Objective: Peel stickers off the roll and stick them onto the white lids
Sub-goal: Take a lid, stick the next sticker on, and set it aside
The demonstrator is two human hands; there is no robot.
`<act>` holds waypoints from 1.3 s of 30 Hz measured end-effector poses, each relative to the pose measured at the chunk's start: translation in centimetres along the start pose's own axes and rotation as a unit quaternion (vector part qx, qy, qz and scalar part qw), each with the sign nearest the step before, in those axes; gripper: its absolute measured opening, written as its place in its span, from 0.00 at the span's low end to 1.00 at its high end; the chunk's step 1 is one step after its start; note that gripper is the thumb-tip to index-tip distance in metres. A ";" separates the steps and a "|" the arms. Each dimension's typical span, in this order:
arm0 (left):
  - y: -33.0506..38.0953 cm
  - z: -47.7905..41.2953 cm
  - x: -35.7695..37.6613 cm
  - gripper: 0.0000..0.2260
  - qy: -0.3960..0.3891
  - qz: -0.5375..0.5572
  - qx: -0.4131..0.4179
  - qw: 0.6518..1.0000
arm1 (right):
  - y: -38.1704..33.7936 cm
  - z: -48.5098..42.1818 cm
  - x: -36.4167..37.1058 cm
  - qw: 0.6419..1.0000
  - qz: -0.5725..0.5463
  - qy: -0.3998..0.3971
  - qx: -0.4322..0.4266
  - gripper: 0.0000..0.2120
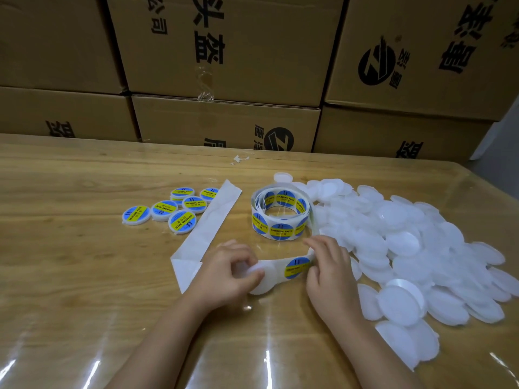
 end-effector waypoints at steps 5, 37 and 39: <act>0.6 -0.1 -0.3 0.08 -0.010 -0.001 0.000 1.000 | 0.5 0.2 0.9 0.999 0.021 -0.046 0.012 0.28; -1.0 0.0 -0.5 0.18 0.105 -0.001 -0.023 0.994 | -1.5 0.3 0.8 0.996 -0.026 -0.035 -0.076 0.04; -1.5 0.1 -0.5 0.20 0.118 0.033 -0.044 0.991 | -1.8 0.3 0.6 0.995 -0.053 -0.032 -0.082 0.04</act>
Point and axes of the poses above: each hand's wrist, its own z-axis away from the middle knuckle, its own x-axis out of the palm, y = z × x, the point moved 8 cm from there along -z, towards the middle knuckle, and after that the axes turned 13 degrees about y, right-handed, at the moved point
